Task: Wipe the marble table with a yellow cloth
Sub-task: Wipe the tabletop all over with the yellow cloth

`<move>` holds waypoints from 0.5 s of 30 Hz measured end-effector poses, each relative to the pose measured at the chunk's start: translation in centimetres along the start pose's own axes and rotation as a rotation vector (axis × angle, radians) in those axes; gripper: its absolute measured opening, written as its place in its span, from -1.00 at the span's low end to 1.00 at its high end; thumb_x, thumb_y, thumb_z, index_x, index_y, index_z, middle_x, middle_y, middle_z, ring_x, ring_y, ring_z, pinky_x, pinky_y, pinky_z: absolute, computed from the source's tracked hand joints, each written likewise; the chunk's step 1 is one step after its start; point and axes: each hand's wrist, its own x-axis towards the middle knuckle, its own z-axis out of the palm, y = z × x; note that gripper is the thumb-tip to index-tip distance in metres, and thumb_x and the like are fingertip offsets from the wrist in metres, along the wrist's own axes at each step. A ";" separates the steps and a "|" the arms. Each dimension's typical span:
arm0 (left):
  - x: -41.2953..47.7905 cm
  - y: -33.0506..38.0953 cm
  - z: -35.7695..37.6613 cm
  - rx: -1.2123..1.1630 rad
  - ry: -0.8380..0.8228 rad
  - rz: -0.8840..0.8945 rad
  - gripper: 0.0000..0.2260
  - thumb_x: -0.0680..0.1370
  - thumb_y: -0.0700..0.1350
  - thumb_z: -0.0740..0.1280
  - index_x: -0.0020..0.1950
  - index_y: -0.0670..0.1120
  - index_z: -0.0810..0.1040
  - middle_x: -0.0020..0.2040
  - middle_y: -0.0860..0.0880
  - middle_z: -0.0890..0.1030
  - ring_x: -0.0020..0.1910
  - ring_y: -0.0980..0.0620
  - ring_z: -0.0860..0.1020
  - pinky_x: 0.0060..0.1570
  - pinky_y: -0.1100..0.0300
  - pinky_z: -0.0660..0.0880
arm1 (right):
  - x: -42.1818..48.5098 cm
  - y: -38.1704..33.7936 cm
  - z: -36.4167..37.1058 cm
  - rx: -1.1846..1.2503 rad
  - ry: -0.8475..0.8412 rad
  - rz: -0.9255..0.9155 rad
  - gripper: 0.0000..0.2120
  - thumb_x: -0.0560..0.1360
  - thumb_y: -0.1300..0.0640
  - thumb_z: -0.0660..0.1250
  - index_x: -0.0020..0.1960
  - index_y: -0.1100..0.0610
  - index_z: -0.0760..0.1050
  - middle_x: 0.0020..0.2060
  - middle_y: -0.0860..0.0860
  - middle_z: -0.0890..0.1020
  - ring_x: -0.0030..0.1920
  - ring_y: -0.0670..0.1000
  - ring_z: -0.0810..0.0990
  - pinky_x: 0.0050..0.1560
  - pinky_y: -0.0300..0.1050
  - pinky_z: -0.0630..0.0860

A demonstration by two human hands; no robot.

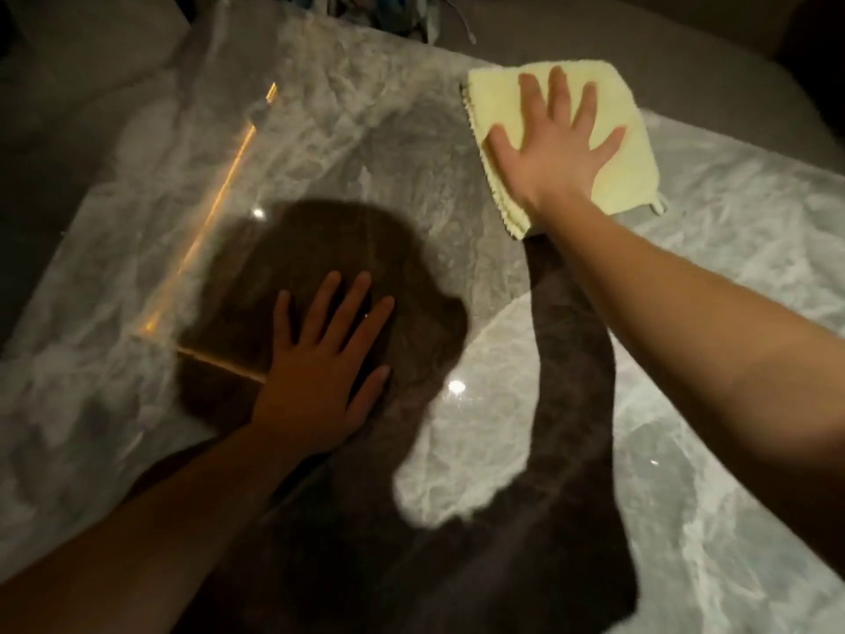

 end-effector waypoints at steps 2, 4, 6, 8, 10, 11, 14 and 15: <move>0.0 0.0 0.0 -0.012 0.000 0.001 -0.43 0.56 0.18 0.00 0.55 0.03 0.10 0.57 -0.06 0.06 0.55 -0.12 -0.05 0.41 -0.33 -0.09 | 0.3 0.0 -0.2 -0.009 -0.006 0.005 -0.35 0.52 -0.27 -0.05 0.57 -0.11 -0.03 0.58 -0.02 -0.04 0.56 0.20 -0.17 0.39 0.47 -0.19; -0.1 -0.1 0.0 -0.028 0.003 0.000 -0.44 0.57 0.17 0.00 0.54 0.03 0.10 0.57 -0.06 0.06 0.55 -0.12 -0.05 0.42 -0.32 -0.11 | 0.0 0.1 -0.1 -0.030 -0.001 -0.016 -0.35 0.53 -0.27 -0.06 0.57 -0.10 -0.03 0.58 -0.01 -0.04 0.56 0.20 -0.17 0.40 0.46 -0.19; -0.1 -0.1 0.1 -0.045 0.004 0.004 -0.45 0.57 0.16 0.00 0.54 0.03 0.11 0.57 -0.06 0.06 0.55 -0.13 -0.04 0.41 -0.33 -0.12 | -1.3 0.3 -0.1 -0.048 -0.004 -0.048 -0.36 0.54 -0.28 -0.06 0.57 -0.09 -0.02 0.58 0.00 -0.04 0.56 0.19 -0.17 0.41 0.45 -0.19; 0.0 -0.1 0.1 -0.058 0.006 0.005 -0.45 0.56 0.16 -0.01 0.54 0.03 0.11 0.57 -0.06 0.08 0.55 -0.13 -0.03 0.41 -0.33 -0.14 | -3.5 0.4 0.0 -0.048 -0.012 -0.071 -0.36 0.54 -0.28 -0.05 0.57 -0.10 -0.01 0.58 -0.01 -0.04 0.56 0.18 -0.16 0.42 0.44 -0.20; 0.1 -0.2 0.2 -0.061 0.023 0.007 -0.44 0.55 0.16 -0.01 0.53 0.01 0.12 0.56 -0.08 0.11 0.54 -0.15 0.00 0.40 -0.34 -0.11 | -6.6 0.3 0.2 -0.046 -0.021 -0.095 -0.36 0.54 -0.28 -0.03 0.57 -0.10 0.00 0.58 -0.02 -0.03 0.56 0.17 -0.16 0.42 0.44 -0.20; 0.3 -0.2 0.2 -0.064 0.033 0.010 -0.43 0.55 0.16 0.01 0.53 0.00 0.10 0.56 -0.09 0.12 0.54 -0.16 0.01 0.39 -0.36 -0.09 | -8.6 0.0 0.4 -0.044 -0.026 -0.115 -0.36 0.54 -0.28 -0.03 0.56 -0.11 0.00 0.58 -0.02 -0.03 0.56 0.17 -0.16 0.42 0.43 -0.19; 0.5 -0.5 0.1 -0.077 0.073 0.023 -0.38 0.51 0.13 0.09 0.54 0.00 0.04 0.56 -0.08 0.11 0.53 -0.16 0.07 0.38 -0.38 0.00 | -16.2 -1.1 1.3 -0.040 -0.038 -0.162 -0.36 0.53 -0.28 -0.03 0.56 -0.11 0.02 0.58 -0.01 -0.01 0.56 0.17 -0.15 0.43 0.42 -0.20; 0.5 -0.4 0.1 -0.100 0.103 0.024 -0.38 0.51 0.10 0.12 0.54 -0.01 0.06 0.56 -0.07 0.13 0.53 -0.15 0.10 0.38 -0.38 0.01 | -19.2 -1.4 1.6 -0.042 -0.040 -0.167 -0.36 0.53 -0.28 -0.02 0.56 -0.11 0.04 0.58 -0.01 0.00 0.56 0.17 -0.14 0.42 0.42 -0.20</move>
